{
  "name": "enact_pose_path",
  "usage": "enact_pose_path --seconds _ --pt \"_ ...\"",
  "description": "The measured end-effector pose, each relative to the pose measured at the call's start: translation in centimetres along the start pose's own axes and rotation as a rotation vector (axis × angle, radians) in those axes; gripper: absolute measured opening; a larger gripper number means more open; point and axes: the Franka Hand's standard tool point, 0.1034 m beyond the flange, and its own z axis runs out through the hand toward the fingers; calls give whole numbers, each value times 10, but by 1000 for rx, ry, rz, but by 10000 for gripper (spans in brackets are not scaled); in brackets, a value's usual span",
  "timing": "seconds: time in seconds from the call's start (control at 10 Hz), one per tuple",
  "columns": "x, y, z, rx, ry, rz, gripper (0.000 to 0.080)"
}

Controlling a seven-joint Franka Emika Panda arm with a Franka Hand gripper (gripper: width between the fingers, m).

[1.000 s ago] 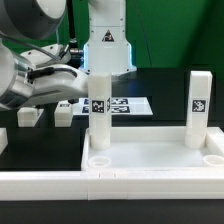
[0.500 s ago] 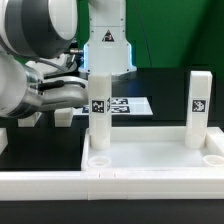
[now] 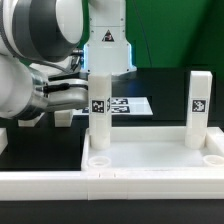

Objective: Assemble desk

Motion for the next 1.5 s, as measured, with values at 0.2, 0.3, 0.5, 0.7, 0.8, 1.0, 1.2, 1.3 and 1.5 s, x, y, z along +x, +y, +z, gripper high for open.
enact_pose_path --seconds 0.2,0.3,0.5,0.7,0.8,1.0,1.2,1.3,1.5 --pt "0 0 0 0 0 0 244" --pt "0 0 0 0 0 0 110" --pt "0 0 -1 0 0 -1 24" --pt "-1 0 -1 0 0 -1 7" --pt "-1 0 -1 0 0 -1 2" --pt "-14 2 -14 -25 -5 -8 1" --pt "-14 7 -20 -98 -34 53 116" --pt "-12 6 -23 -106 -18 45 116" --pt "-11 6 -22 -105 -21 45 453"
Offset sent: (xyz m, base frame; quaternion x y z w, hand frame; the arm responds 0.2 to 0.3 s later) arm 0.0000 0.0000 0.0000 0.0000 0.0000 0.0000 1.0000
